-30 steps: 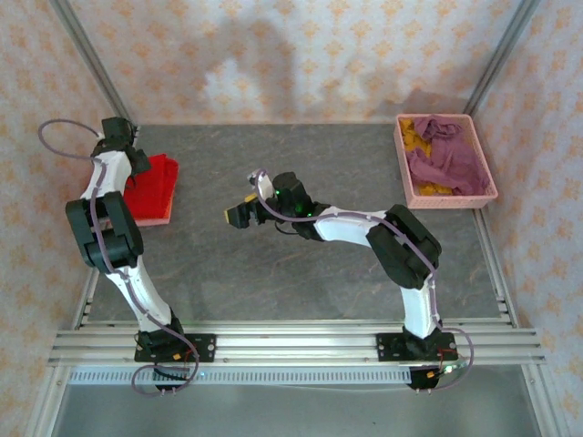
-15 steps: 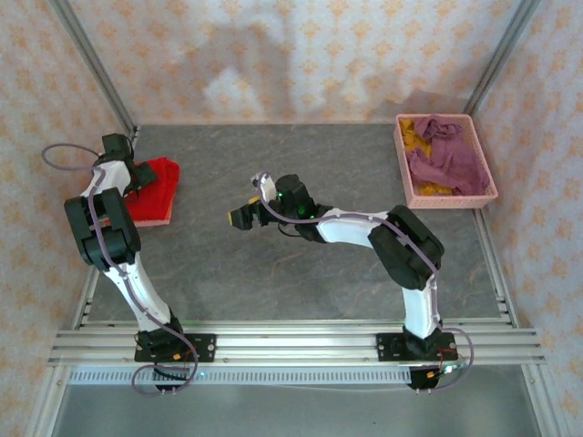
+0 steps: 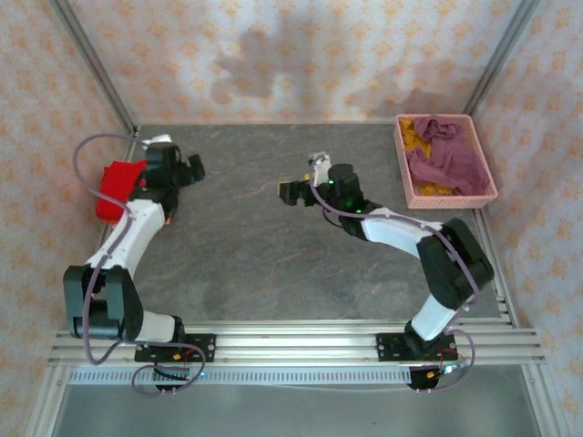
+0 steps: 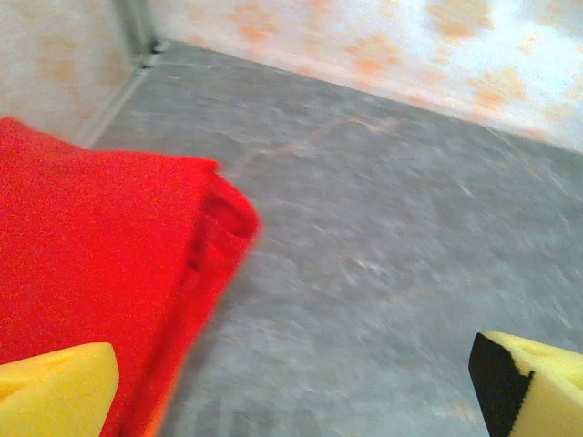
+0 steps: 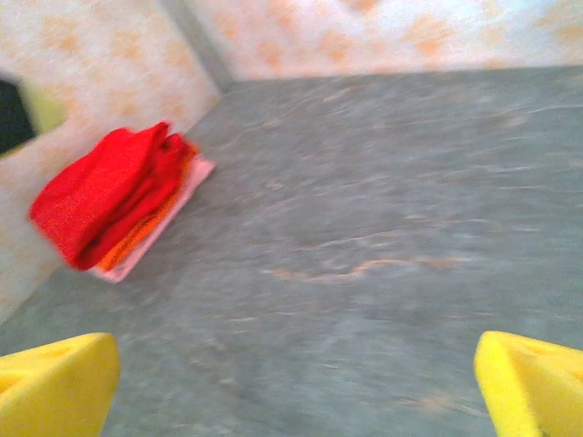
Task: Fold and stack the t-shirts
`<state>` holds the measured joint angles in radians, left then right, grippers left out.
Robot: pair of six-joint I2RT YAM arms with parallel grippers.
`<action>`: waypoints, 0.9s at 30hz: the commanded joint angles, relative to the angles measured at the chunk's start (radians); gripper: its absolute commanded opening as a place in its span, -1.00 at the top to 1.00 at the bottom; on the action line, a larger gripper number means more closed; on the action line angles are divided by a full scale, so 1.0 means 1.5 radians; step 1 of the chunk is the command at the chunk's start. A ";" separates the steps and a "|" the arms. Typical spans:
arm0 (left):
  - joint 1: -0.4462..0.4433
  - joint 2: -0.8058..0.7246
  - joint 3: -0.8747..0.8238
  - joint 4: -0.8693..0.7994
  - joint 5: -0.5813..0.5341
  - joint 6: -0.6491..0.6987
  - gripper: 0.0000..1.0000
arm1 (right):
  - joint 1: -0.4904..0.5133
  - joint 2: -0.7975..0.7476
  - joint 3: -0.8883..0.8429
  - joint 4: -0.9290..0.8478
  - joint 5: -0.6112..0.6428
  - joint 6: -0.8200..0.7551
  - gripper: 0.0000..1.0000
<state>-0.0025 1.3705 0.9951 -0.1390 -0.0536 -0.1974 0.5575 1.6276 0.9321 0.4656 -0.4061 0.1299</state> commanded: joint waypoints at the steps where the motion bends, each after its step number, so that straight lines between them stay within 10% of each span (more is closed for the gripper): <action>1: -0.031 -0.047 -0.091 0.101 -0.039 0.034 -1.00 | -0.035 -0.080 -0.062 0.013 0.119 -0.036 -1.00; 12: -0.076 -0.129 -0.387 0.421 -0.061 0.189 -1.00 | -0.169 -0.224 -0.268 0.029 0.487 -0.123 -0.99; 27: -0.040 0.084 -0.381 0.592 -0.046 0.145 -0.99 | -0.329 -0.085 -0.354 0.238 0.357 -0.124 -0.99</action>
<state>-0.0715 1.4994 0.3992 0.6823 -0.0944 0.0418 0.0917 1.4235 0.4671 0.6617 0.2108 -0.0860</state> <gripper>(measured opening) 0.998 0.994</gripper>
